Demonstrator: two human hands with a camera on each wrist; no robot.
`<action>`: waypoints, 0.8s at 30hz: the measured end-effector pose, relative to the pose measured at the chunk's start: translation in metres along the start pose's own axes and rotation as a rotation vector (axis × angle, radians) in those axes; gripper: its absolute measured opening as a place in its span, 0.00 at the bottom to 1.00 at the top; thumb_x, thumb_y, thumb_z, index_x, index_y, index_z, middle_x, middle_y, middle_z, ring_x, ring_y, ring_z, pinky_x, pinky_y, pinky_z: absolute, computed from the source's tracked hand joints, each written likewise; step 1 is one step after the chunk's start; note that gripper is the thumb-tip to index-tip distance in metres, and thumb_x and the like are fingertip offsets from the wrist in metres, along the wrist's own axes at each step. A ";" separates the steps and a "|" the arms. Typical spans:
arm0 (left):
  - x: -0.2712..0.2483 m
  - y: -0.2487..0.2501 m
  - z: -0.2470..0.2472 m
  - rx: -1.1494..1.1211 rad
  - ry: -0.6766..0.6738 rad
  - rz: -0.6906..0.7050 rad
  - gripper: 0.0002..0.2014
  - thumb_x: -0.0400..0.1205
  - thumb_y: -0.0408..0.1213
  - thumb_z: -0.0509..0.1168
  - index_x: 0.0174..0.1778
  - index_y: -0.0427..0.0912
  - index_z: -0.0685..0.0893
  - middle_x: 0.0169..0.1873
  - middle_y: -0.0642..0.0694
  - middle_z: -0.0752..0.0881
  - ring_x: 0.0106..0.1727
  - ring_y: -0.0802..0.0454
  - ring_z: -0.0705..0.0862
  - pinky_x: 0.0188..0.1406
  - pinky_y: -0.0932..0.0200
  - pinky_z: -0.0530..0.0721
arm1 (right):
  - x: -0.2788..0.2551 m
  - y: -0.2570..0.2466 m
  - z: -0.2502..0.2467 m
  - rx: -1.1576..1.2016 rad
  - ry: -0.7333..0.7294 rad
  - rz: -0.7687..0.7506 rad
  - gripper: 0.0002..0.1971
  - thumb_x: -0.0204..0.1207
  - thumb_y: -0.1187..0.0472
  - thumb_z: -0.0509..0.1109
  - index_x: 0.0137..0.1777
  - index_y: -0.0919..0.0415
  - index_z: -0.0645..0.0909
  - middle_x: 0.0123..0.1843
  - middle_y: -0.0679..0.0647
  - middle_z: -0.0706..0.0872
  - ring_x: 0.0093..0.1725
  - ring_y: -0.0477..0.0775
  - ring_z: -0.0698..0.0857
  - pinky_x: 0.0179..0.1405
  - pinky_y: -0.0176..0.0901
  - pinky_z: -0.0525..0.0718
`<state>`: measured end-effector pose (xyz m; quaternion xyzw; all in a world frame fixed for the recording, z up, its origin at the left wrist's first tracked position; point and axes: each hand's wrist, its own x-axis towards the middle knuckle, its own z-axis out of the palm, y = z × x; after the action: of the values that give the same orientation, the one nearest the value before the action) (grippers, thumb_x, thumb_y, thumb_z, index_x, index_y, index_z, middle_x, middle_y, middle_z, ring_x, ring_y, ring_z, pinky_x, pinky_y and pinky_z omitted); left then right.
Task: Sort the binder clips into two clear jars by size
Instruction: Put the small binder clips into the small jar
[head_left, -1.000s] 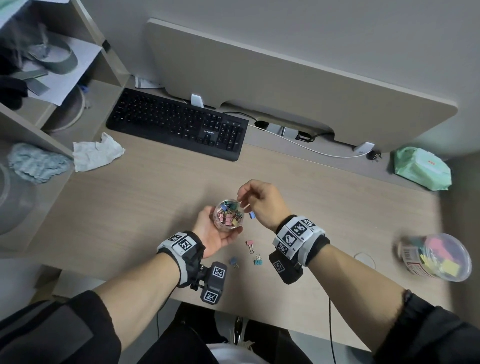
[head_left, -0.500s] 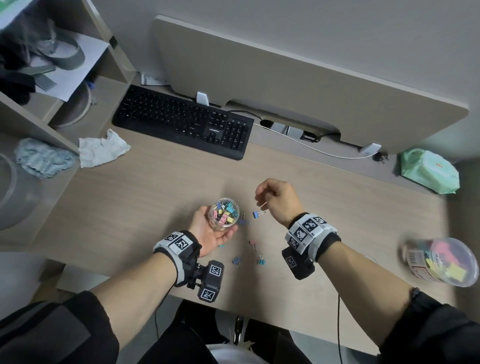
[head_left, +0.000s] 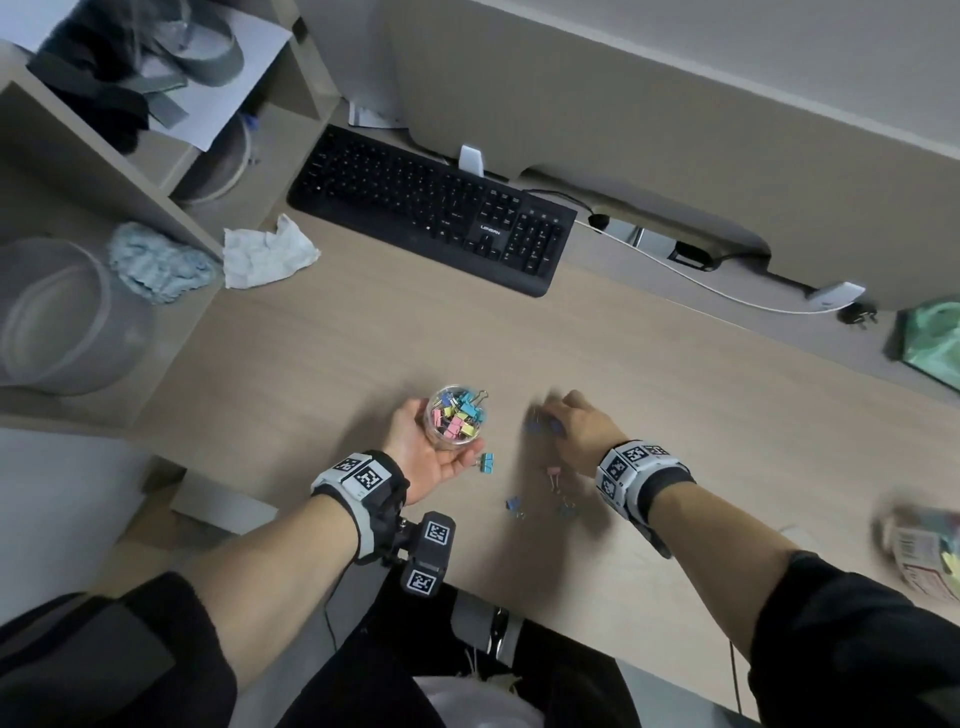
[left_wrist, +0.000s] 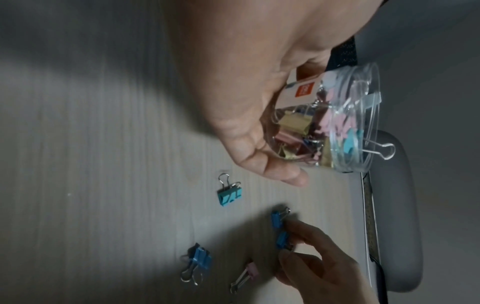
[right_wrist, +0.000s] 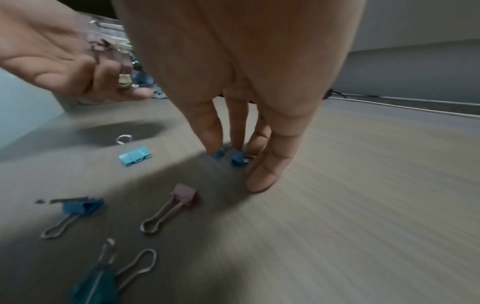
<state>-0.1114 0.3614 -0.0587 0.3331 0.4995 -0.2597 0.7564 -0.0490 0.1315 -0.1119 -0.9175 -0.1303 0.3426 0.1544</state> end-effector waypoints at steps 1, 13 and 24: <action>-0.001 -0.001 -0.003 -0.004 0.004 0.001 0.29 0.89 0.53 0.48 0.62 0.33 0.85 0.59 0.30 0.88 0.51 0.38 0.88 0.47 0.51 0.85 | 0.000 -0.002 0.003 -0.022 -0.014 -0.020 0.23 0.75 0.68 0.66 0.71 0.60 0.76 0.63 0.60 0.75 0.58 0.68 0.83 0.58 0.50 0.79; -0.016 -0.065 0.001 -0.133 0.049 0.075 0.28 0.89 0.51 0.47 0.64 0.33 0.85 0.59 0.31 0.89 0.51 0.38 0.88 0.48 0.51 0.85 | -0.048 0.027 0.030 -0.316 -0.182 -0.259 0.42 0.66 0.46 0.77 0.77 0.55 0.63 0.73 0.58 0.61 0.59 0.67 0.81 0.63 0.53 0.81; -0.017 -0.092 -0.003 -0.114 0.085 0.082 0.28 0.89 0.51 0.50 0.68 0.32 0.83 0.64 0.28 0.87 0.55 0.35 0.87 0.48 0.49 0.86 | -0.051 0.022 0.040 -0.250 -0.060 -0.274 0.21 0.77 0.65 0.63 0.71 0.58 0.69 0.69 0.64 0.65 0.50 0.70 0.85 0.51 0.53 0.80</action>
<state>-0.1865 0.3055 -0.0660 0.3203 0.5311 -0.1851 0.7623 -0.1104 0.1019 -0.1190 -0.8926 -0.2999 0.3267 0.0805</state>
